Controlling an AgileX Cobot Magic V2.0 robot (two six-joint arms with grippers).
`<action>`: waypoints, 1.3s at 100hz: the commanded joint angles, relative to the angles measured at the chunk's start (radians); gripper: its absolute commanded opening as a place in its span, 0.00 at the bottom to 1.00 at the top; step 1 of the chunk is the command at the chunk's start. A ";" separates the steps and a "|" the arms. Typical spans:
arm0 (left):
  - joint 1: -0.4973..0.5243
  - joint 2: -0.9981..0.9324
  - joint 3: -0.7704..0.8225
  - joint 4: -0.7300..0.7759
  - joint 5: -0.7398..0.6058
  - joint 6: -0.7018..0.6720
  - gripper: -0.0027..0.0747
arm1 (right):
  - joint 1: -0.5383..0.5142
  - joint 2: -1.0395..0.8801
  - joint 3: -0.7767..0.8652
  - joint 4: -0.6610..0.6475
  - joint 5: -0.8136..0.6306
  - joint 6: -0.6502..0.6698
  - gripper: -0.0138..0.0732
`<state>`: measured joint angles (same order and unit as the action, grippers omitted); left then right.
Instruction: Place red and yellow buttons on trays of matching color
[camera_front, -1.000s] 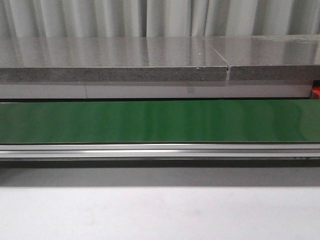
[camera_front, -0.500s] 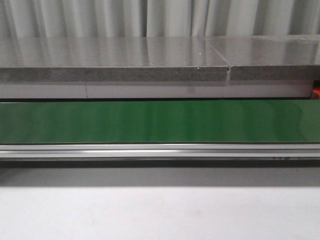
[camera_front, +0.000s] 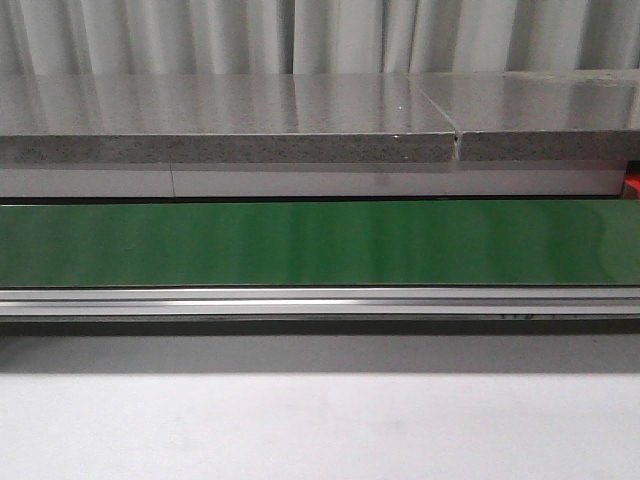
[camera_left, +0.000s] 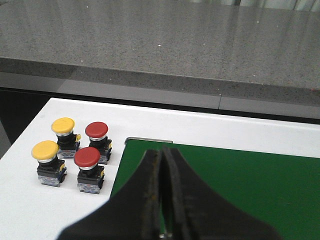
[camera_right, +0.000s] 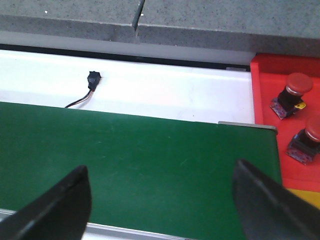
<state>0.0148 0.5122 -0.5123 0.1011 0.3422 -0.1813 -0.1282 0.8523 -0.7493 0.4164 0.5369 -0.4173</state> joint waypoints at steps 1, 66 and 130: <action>0.001 0.005 -0.027 -0.003 -0.084 -0.003 0.01 | 0.002 -0.035 -0.022 0.016 -0.043 -0.012 0.65; 0.001 0.005 -0.027 -0.003 -0.087 -0.003 0.01 | 0.002 -0.047 -0.022 0.016 -0.007 -0.013 0.08; 0.001 0.005 -0.027 -0.003 -0.086 -0.003 0.20 | 0.002 -0.047 -0.022 0.016 -0.007 -0.013 0.08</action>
<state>0.0148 0.5122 -0.5123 0.1011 0.3422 -0.1813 -0.1282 0.8150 -0.7478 0.4164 0.5841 -0.4173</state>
